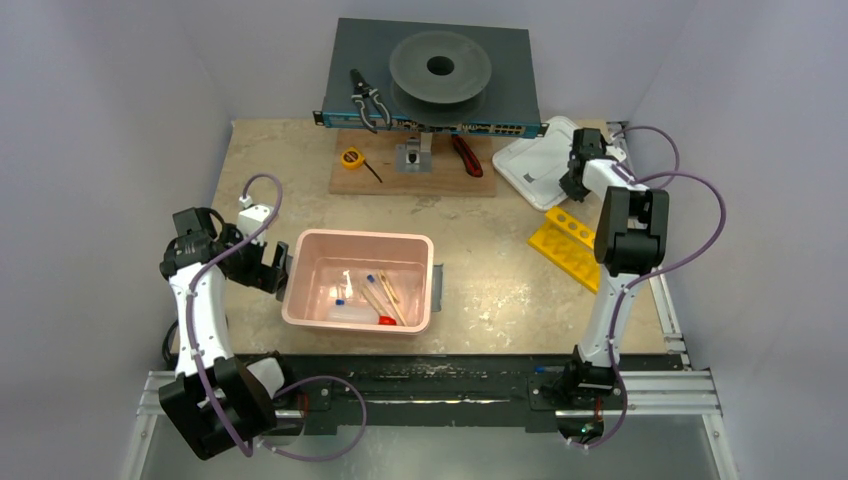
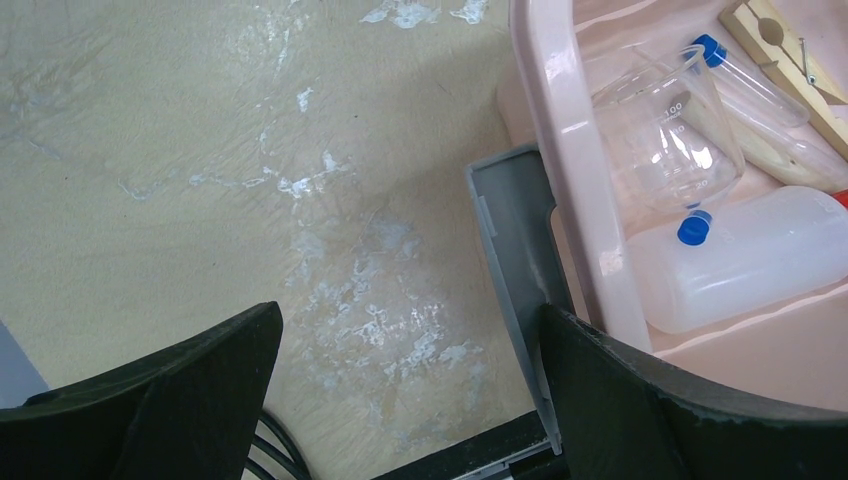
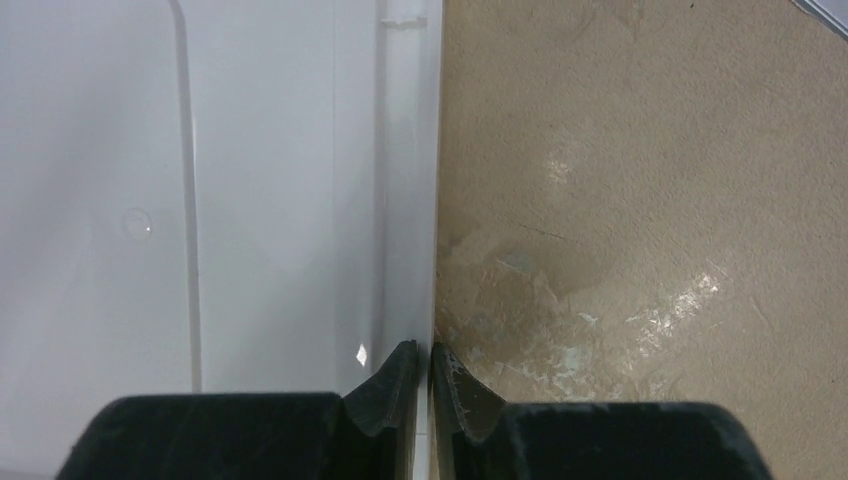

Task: Organize the chemistry lab equipment

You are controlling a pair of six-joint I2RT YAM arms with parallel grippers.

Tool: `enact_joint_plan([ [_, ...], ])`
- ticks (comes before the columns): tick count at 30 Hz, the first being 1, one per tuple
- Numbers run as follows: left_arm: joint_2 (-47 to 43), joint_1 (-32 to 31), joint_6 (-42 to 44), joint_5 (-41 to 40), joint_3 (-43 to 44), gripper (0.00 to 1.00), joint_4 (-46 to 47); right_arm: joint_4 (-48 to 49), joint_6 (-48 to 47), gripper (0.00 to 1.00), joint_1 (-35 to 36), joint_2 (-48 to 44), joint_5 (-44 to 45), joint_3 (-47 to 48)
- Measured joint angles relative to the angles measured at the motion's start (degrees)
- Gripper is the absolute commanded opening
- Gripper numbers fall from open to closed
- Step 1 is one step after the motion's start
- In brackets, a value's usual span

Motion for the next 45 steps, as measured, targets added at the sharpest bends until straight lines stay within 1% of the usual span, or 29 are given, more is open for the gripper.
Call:
enact_joint_plan([
  [1, 0.0, 0.0, 0.0, 0.0, 0.0, 1.00, 0.1, 0.0, 0.0, 0.00, 0.0, 0.0, 0.0, 0.0],
  [6, -0.1, 0.0, 0.0, 0.1, -0.3, 1.00, 0.6, 0.3, -0.1, 0.00, 0.0, 0.0, 0.5, -0.2],
  [11, -0.1, 0.0, 0.0, 0.3, -0.3, 1.00, 0.7, 0.9, 0.2, 0.00, 0.0, -2.3, 0.9, -2.8],
  [21, -0.5, 0.0, 0.1, 0.3, -0.3, 1.00, 0.7, 2.7, 0.0, 0.00, 0.0, -15.5, 4.1, -4.6],
  [25, -1.0, 0.0, 0.5, 0.2, -0.5, 1.00, 0.7, 3.0, -0.5, 0.00, 0.0, -17.5, 5.6, -4.1],
  [33, -2.3, 0.0, 1.4, -0.3, -0.7, 1.00, 0.4, 1.9, -2.0, 0.00, 0.2, -20.3, 5.8, -4.1],
  [40, -3.7, 0.0, 2.1, -0.4, -0.7, 1.00, -1.7, -1.4, -3.8, 0.00, 2.0, -26.7, 8.0, -4.1],
  [45, -4.9, 0.0, 2.2, -0.3, -0.7, 1.00, -2.8, -3.0, -5.6, 0.00, 3.8, -33.1, 11.5, -5.8],
])
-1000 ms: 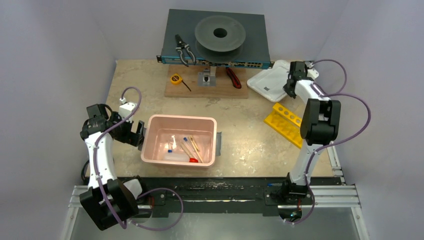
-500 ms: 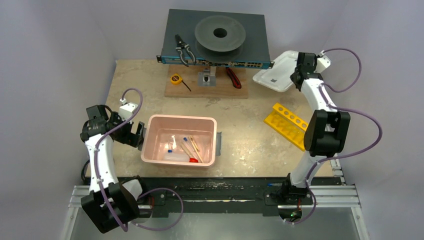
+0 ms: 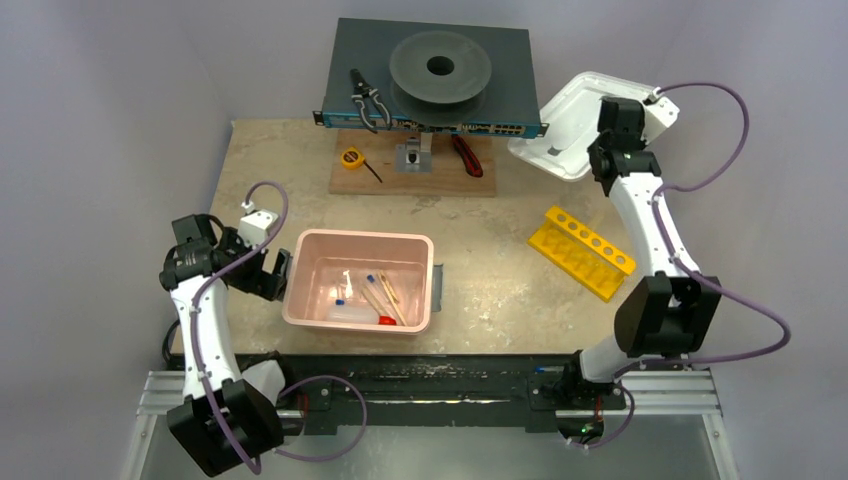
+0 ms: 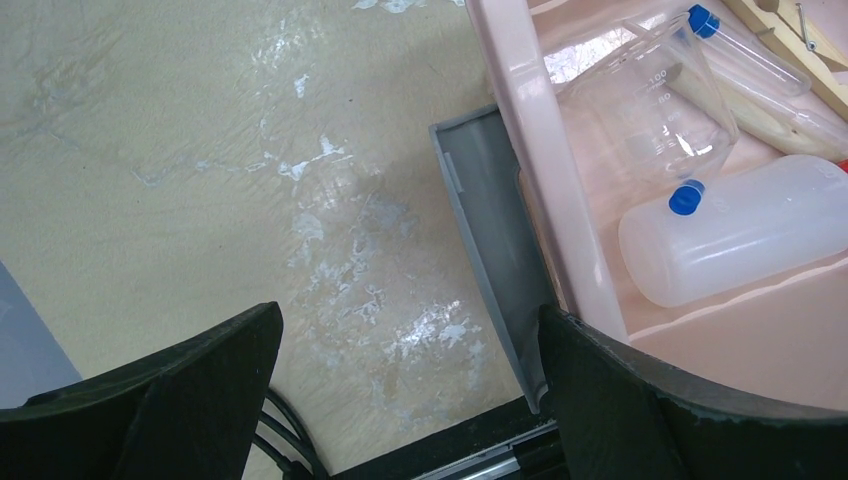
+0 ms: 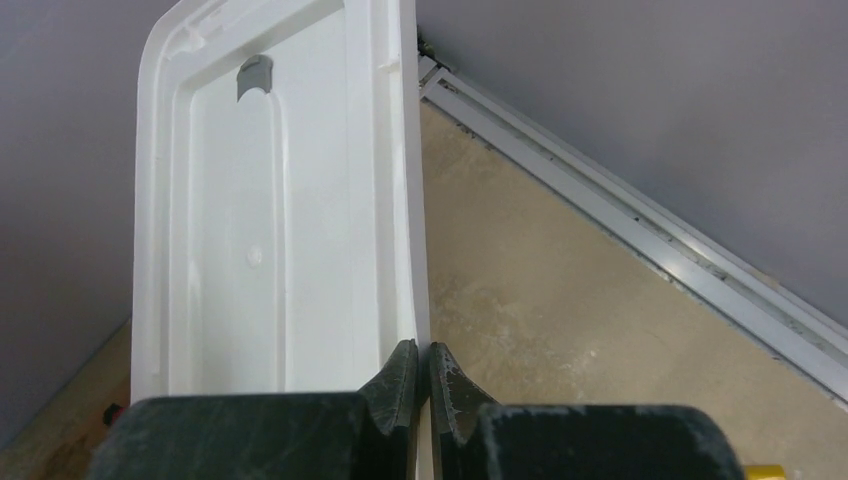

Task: Organize the chemistry lab equipment

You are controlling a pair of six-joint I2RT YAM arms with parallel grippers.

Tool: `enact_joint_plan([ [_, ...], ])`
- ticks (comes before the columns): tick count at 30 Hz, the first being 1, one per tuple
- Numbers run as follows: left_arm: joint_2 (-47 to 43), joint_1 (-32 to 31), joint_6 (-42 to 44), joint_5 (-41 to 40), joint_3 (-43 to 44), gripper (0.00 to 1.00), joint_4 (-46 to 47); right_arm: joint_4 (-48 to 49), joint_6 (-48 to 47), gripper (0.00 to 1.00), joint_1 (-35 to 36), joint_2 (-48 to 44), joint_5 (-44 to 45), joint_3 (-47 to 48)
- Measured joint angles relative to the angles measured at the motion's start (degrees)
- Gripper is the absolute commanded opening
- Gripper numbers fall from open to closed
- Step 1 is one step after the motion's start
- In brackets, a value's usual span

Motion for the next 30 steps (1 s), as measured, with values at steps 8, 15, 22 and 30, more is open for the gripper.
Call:
enact_joint_plan([
  [8, -1.8, 0.0, 2.2, 0.5, 0.0, 1.00, -1.7, -2.6, -2.7, 0.00, 3.5, -11.5, 7.8, -4.9],
  [15, -3.4, 0.0, 4.7, 2.1, 0.0, 1.00, -4.0, -3.9, -3.1, 0.00, 5.0, -21.2, 10.8, -7.4],
  [22, -2.5, -1.3, 5.2, 2.3, 0.0, 1.00, -4.4, -6.4, -3.3, 0.00, 5.2, -27.9, 12.2, -11.2],
  [30, -2.6, -6.5, 4.0, 2.3, 0.0, 1.00, -4.8, -7.6, -4.9, 0.00, 5.4, -33.8, 14.0, -15.4],
])
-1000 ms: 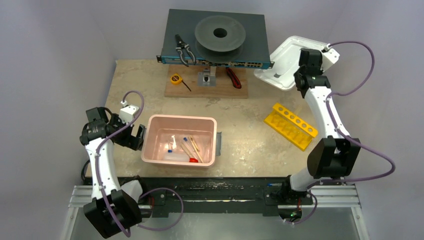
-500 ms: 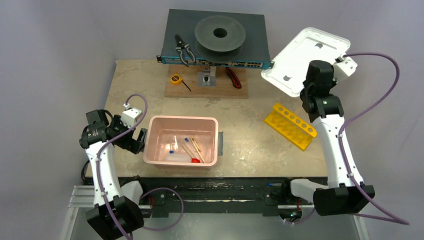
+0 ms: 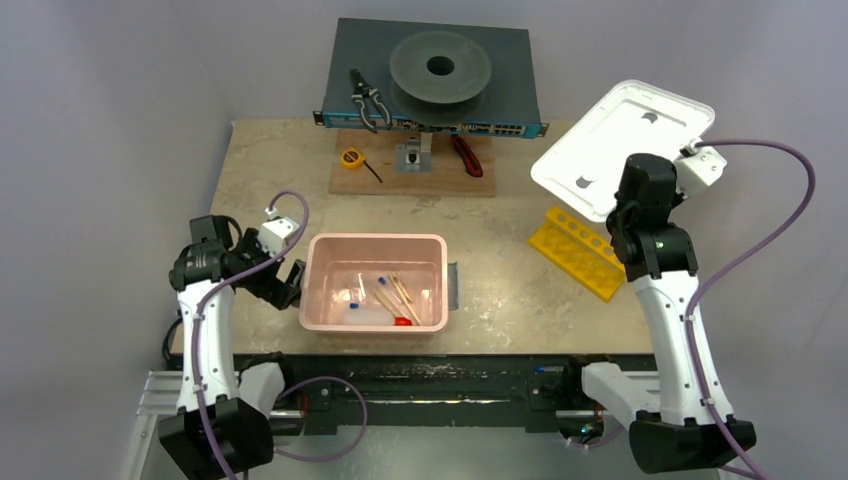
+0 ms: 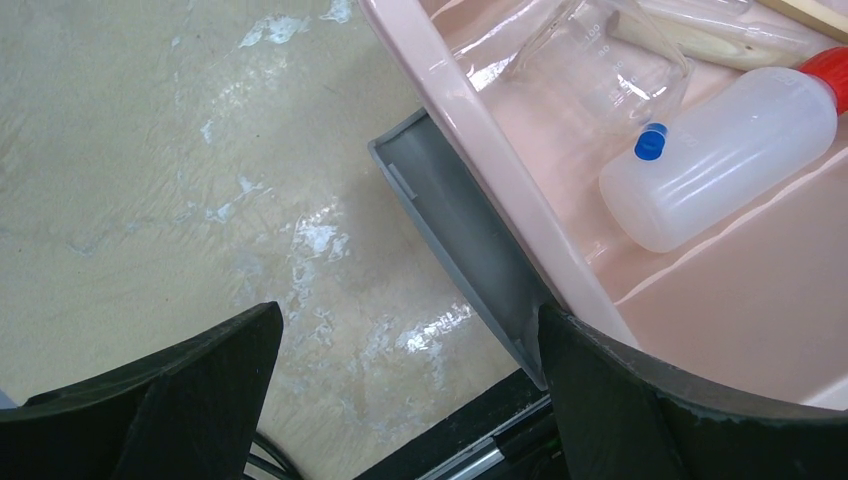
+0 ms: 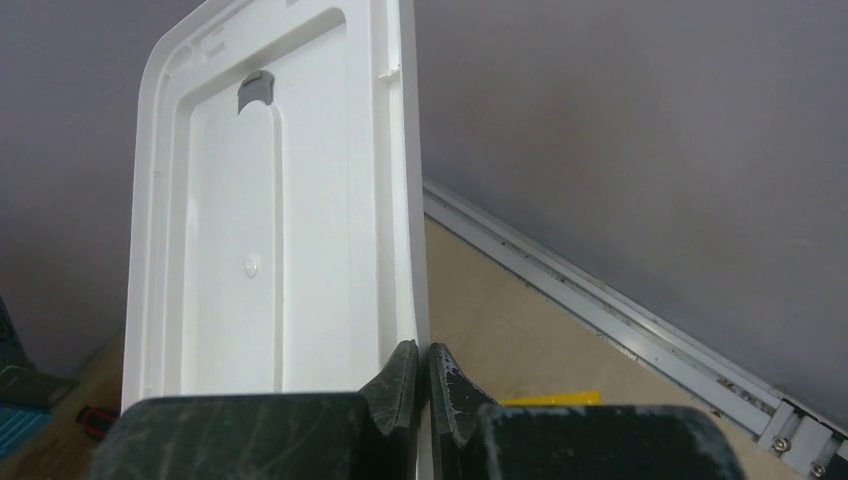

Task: Organize the chemistry lab equipment

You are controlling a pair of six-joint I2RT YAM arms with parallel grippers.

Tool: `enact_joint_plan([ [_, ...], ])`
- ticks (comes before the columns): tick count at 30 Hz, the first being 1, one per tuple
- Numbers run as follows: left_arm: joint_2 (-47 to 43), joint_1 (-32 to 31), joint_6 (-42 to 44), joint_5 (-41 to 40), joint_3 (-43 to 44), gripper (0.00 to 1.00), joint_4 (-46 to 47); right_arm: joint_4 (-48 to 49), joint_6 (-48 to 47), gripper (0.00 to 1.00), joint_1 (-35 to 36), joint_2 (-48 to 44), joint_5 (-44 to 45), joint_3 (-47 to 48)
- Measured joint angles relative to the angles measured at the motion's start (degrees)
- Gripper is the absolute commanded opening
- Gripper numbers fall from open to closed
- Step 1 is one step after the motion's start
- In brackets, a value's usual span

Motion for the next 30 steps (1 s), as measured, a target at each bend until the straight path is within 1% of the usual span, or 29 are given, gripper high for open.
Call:
enact_joint_plan([
  [6, 0.0, -3.6, -2.2, -0.2, 0.0, 1.00, 0.3, -0.7, 0.0, 0.00, 0.0, -2.2, -1.5, -3.1],
  [11, 0.3, -6.8, -4.4, -0.5, 0.0, 1.00, 1.0, -2.7, -0.1, 0.00, 1.7, -7.0, -4.7, -5.1],
  [16, 1.3, -8.5, -6.5, -1.4, 0.4, 1.00, 1.6, -4.3, -0.1, 0.00, 4.9, -11.3, -7.1, -4.6],
  [19, 1.7, -8.6, -7.4, -1.5, 3.1, 1.00, 0.6, -4.7, -0.5, 0.00, 5.6, -11.8, -10.2, -2.7],
  [23, 1.6, -8.6, -7.4, -0.7, 9.0, 1.00, -2.2, -4.7, -2.5, 0.00, 5.9, -11.0, -15.7, 0.5],
  [25, 1.2, -8.7, -7.4, 0.2, 11.8, 1.00, -3.8, -3.3, -4.4, 0.00, 5.9, -10.9, -19.8, 1.5],
  [30, 0.9, -8.8, -7.4, 3.1, 18.4, 1.00, -9.7, 2.3, -9.8, 0.00, 5.9, -11.1, -33.8, 1.6],
])
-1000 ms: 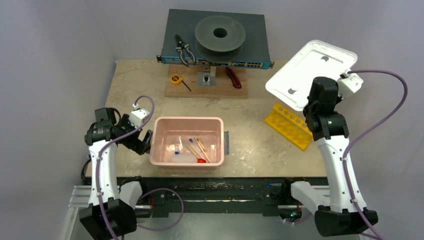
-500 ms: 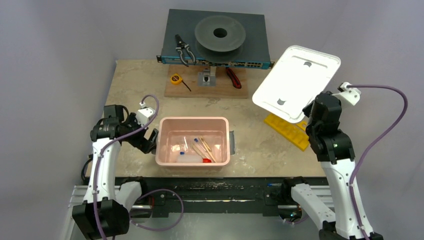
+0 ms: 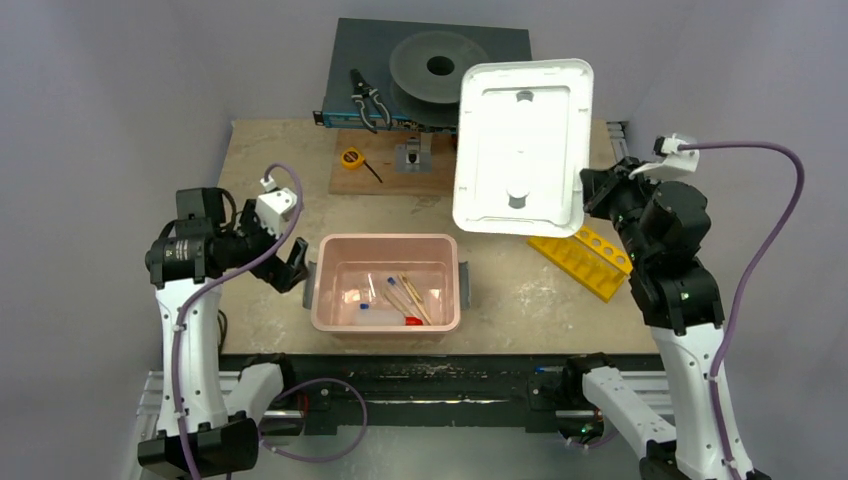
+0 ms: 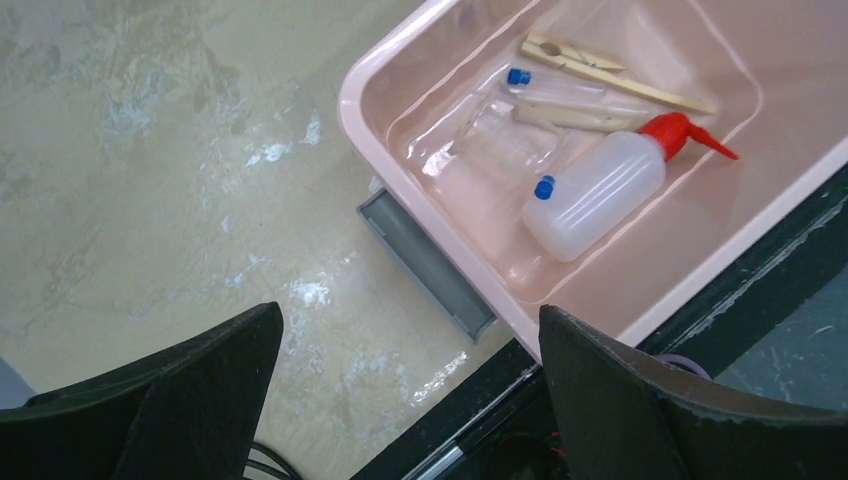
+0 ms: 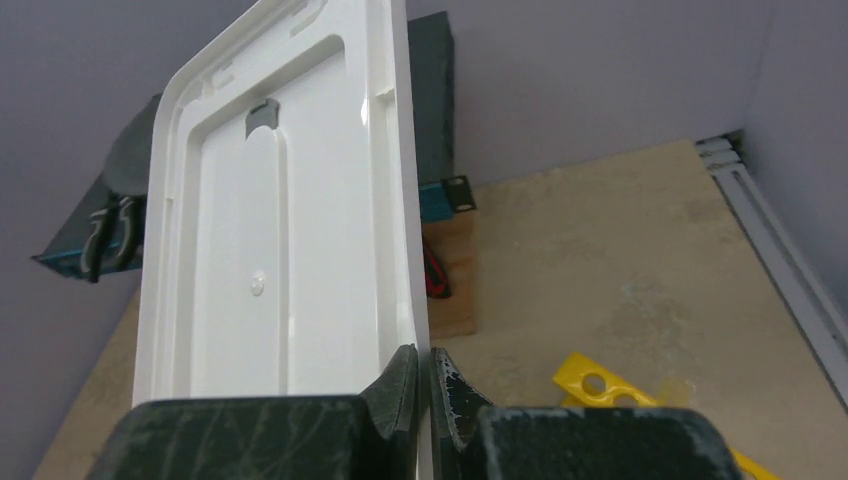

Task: Organize the chemistry lab equipment

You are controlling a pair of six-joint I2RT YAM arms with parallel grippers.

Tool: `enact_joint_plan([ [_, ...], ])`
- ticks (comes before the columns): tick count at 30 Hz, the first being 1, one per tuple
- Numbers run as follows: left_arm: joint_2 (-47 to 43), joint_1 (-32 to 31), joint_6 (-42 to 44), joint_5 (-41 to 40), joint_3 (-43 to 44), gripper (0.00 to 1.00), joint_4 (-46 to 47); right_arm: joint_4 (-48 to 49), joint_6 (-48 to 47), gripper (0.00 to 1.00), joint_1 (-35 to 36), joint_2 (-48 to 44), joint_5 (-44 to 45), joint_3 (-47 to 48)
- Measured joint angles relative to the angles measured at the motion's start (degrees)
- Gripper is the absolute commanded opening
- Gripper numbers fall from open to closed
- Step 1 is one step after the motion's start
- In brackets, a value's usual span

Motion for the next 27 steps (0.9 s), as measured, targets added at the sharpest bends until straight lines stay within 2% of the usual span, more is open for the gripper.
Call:
enact_joint_plan([
  [4, 1.0, 0.0, -0.7, 3.7, 7.0, 1.00, -5.2, 3.3, -4.1, 0.00, 0.1, 1.5, -11.8, 1.2],
  [9, 5.0, 0.0, -2.4, 8.9, 22.2, 1.00, -11.0, 9.4, -8.3, 0.00, 0.8, 3.0, -24.0, 0.8],
  [15, 10.8, 0.0, -9.7, 18.4, 40.0, 1.00, -13.6, 17.0, -11.6, 0.00, 5.4, 2.2, -31.9, -3.6],
  [21, 12.5, 0.0, -24.2, 26.7, 44.7, 1.00, -3.9, 17.7, -16.3, 0.00, 13.6, 7.2, -34.6, -1.6],
  [27, 14.0, 0.0, -33.3, 33.1, 44.1, 1.00, 4.0, 17.3, -19.8, 0.00, 16.5, 9.3, -36.1, -1.4],
])
